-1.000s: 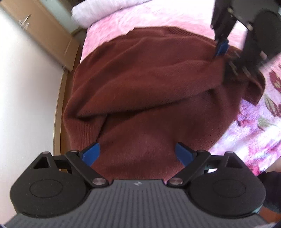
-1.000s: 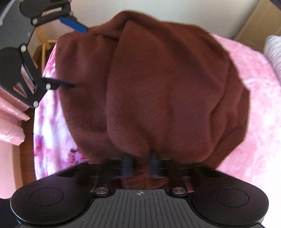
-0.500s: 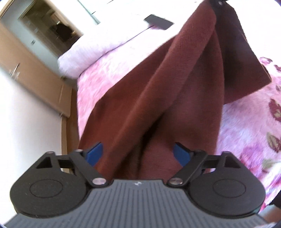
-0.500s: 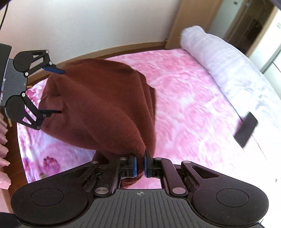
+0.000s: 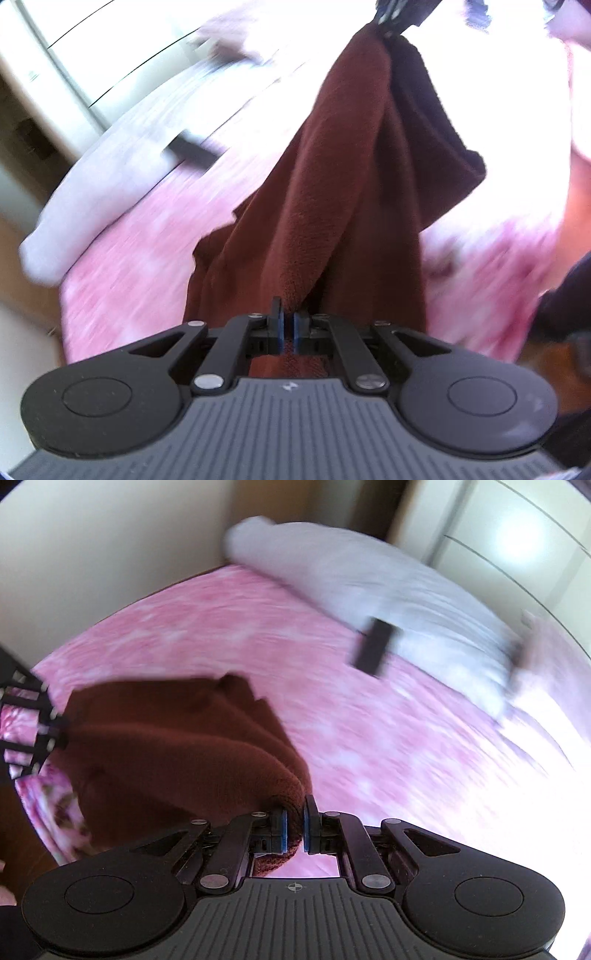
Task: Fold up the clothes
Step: 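Grasp the cardigan edge with the right gripper while the left gripper grasps another edge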
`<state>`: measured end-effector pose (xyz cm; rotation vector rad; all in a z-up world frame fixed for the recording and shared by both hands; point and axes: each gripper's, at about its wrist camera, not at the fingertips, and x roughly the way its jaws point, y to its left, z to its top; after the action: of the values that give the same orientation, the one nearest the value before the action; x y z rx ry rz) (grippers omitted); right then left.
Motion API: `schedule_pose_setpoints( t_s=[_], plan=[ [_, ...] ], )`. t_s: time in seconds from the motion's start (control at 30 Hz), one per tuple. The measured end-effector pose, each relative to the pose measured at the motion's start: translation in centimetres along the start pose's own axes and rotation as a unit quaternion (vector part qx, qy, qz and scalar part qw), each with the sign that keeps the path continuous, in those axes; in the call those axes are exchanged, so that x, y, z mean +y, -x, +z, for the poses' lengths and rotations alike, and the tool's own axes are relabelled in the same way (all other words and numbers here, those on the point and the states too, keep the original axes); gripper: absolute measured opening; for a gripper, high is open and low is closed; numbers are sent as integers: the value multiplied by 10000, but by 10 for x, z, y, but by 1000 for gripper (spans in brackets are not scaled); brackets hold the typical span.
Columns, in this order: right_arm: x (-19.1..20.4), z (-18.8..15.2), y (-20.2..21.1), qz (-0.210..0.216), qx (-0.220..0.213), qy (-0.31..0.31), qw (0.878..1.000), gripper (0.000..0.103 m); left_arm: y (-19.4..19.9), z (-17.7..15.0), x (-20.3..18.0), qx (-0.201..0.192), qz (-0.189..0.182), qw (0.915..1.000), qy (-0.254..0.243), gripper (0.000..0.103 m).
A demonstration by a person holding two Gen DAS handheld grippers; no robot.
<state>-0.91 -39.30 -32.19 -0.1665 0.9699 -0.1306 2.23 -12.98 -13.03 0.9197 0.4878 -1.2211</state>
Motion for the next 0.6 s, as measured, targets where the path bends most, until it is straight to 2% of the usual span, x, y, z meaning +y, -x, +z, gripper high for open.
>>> schedule_pose_setpoints(
  t_s=[0.17, 0.23, 0.33, 0.43, 0.5, 0.57, 0.6],
  plan=[
    [-79, -56, 59, -431, -81, -596, 9973, 5, -11, 104, -82, -356, -532, 9979, -84, 2],
    [-123, -83, 87, -696, -111, -740, 9948, 5, -16, 147, -117, -575, -794, 9952, -49, 2],
    [-179, -118, 145, -1409, -124, -620, 9880, 5, -19, 217, -163, -1052, -1263, 9864, 37, 2],
    [-214, -128, 213, -2123, -291, -364, 9761, 5, -12, 276, -194, -1579, -1726, 9721, 178, 2],
    [-223, -119, 242, -2382, -433, -113, 9702, 6, -8, 307, -204, -1859, -1924, 9632, 269, 2],
    [-231, -109, 271, -2631, -575, 140, 9629, 6, -11, 322, -199, -1944, -1946, 9605, 414, 2],
    [-225, -100, 273, -2599, -656, 289, 9630, 6, -13, 321, -193, -1941, -1939, 9603, 514, 3]
  ],
)
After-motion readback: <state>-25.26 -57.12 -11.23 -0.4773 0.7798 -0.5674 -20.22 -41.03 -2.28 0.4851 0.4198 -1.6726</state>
